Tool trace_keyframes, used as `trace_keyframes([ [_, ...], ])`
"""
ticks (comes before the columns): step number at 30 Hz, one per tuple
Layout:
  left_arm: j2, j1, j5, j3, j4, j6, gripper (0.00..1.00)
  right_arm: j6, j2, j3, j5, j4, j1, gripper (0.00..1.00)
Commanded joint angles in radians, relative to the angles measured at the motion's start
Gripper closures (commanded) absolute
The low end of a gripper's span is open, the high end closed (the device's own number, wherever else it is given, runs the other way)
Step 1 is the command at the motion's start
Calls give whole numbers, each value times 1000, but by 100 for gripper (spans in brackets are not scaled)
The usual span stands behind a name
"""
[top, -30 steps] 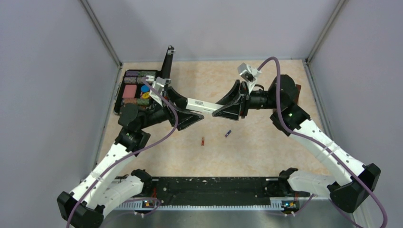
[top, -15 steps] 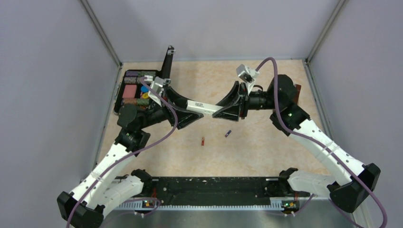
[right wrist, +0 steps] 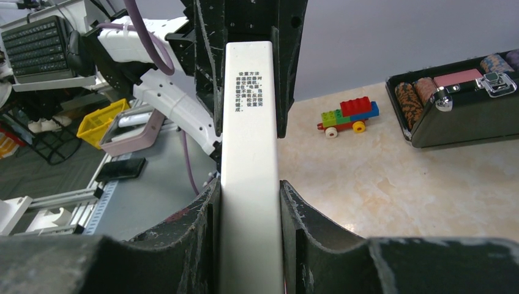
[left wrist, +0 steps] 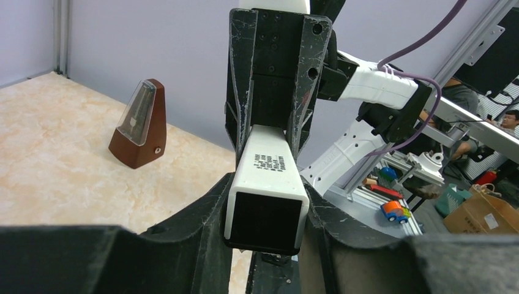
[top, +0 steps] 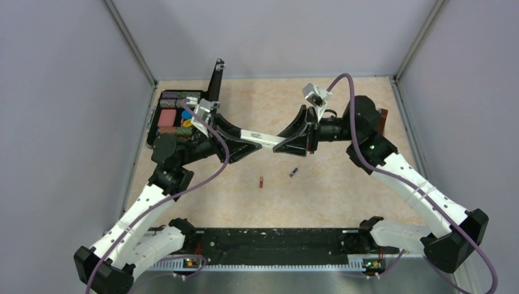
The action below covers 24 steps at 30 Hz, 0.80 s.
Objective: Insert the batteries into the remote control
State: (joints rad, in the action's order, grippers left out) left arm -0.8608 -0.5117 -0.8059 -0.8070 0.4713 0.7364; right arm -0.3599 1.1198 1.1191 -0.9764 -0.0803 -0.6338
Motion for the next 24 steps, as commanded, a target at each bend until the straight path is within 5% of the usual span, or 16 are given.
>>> trace_keyframes([
  [1,-5,-2,-25,-35,68,4,65,16,0,14,-16,-28,-4,100],
  [10,-4,-2,-29,-35,70,-2,99,17,3,11,-10,-23,-4,100],
  [12,-1,-2,-26,-28,66,-16,100,17,-1,8,4,-10,-4,97],
  [15,19,-2,-20,-5,78,-63,100,22,-13,9,20,24,-5,48],
  [17,48,-2,-10,29,106,-124,100,14,-28,6,44,46,-5,27],
  [20,109,-2,-20,99,193,-228,100,-41,-56,-10,87,52,-3,12],
  [24,165,-1,-51,154,234,-341,100,-250,-103,-70,150,-33,-3,5],
])
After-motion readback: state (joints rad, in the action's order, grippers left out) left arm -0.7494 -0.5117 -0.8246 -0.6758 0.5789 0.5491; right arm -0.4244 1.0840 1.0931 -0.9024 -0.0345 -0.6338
